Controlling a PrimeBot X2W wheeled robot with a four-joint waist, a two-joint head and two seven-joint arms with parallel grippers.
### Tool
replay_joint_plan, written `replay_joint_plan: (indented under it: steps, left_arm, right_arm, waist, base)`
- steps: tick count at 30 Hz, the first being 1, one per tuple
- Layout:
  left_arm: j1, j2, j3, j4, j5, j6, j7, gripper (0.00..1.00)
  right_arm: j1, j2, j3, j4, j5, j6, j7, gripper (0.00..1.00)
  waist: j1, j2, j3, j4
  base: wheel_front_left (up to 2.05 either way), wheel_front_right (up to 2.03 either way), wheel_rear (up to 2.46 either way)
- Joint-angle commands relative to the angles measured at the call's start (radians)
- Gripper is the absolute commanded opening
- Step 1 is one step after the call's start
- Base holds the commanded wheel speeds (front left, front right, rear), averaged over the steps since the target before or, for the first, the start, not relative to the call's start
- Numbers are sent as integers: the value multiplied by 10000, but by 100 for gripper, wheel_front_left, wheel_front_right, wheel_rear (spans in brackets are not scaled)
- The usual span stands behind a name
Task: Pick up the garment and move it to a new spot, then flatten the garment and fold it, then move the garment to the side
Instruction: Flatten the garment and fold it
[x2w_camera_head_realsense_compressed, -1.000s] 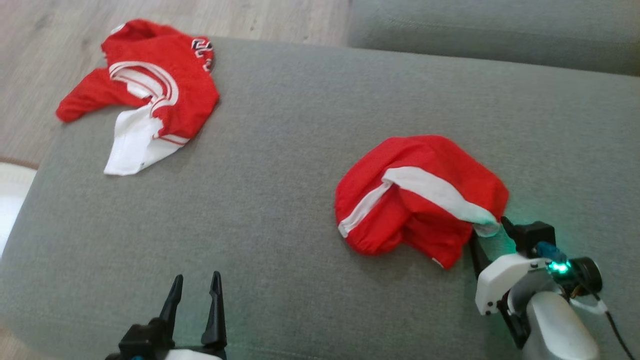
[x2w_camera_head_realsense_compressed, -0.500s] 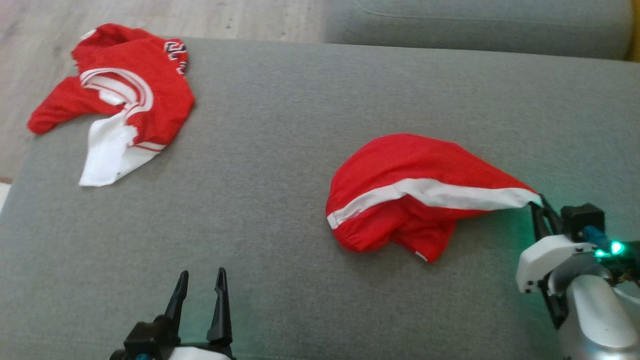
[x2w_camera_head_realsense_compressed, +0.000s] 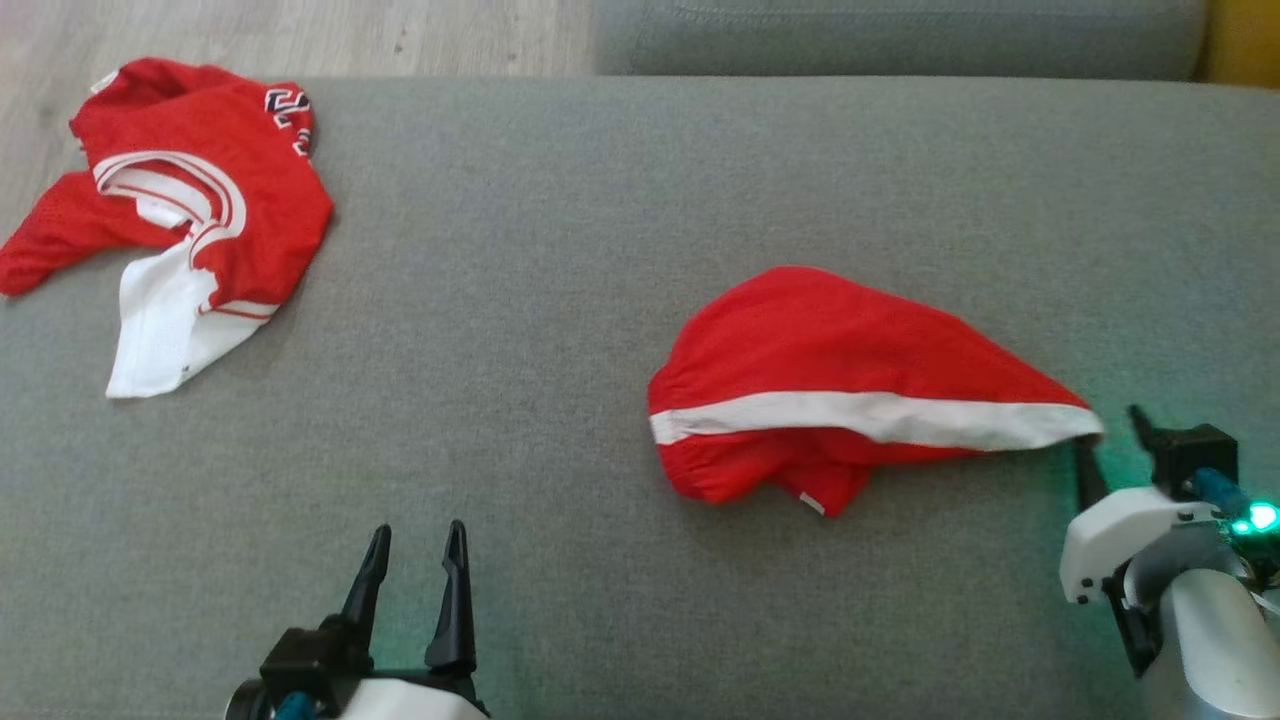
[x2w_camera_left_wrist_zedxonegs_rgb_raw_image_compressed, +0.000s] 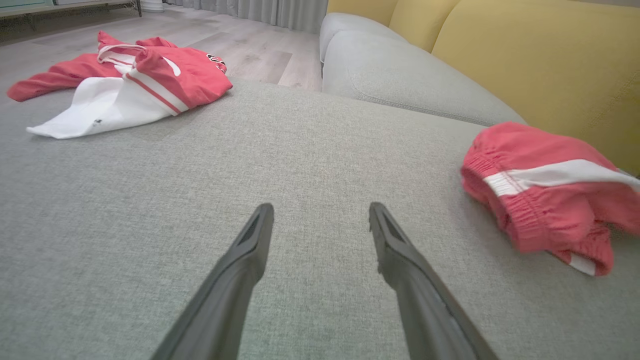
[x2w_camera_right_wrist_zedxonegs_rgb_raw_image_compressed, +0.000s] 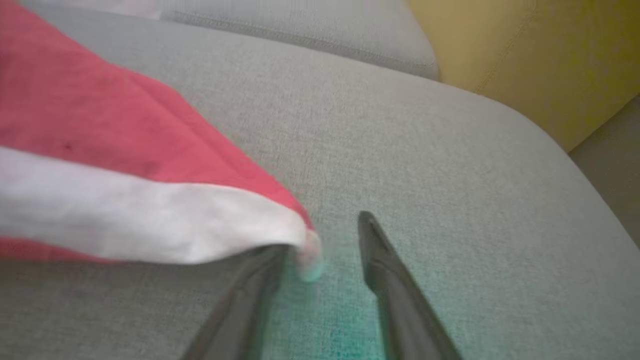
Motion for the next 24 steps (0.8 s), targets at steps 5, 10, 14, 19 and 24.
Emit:
replay_joint_plan:
  steps: [5, 10, 14, 19, 24]
  left_arm:
    - [-309, 23, 319, -209, 138, -1, -146, 100]
    - [-220, 95, 332, -246, 132, 19, -151, 100]
    - [-81, 149, 313, -338, 98, 48, -122, 100]
    - [45, 186, 268, -454, 56, 91, -47, 100]
    - [176, 232, 300, -500, -36, 130, -24, 100]
  right_arm:
    - [444, 157, 125, -717, 346, 75, -320, 100]
    - [1173, 310, 95, -1466, 584, 75, -373, 100]
    - [1733, 466, 82, -2312, 763, 75, -327, 100]
    - [2245, 712, 330, -3460, 1118, 75, -225, 100]
    - [2669, 792, 838, -4216, 1701, 75, -211, 100]
  waist:
    - [0, 0, -438, -126]
    - [0, 0, -996, -250]
    - [0, 0, -1404, -347]
    - [0, 0, -1710, -436]
    - [0, 0, -1870, -470]
  base:
    - [0, 0, 0]
    - [0, 0, 0]
    - [0, 0, 0]
    - [0, 0, 0]
    - [0, 0, 0]
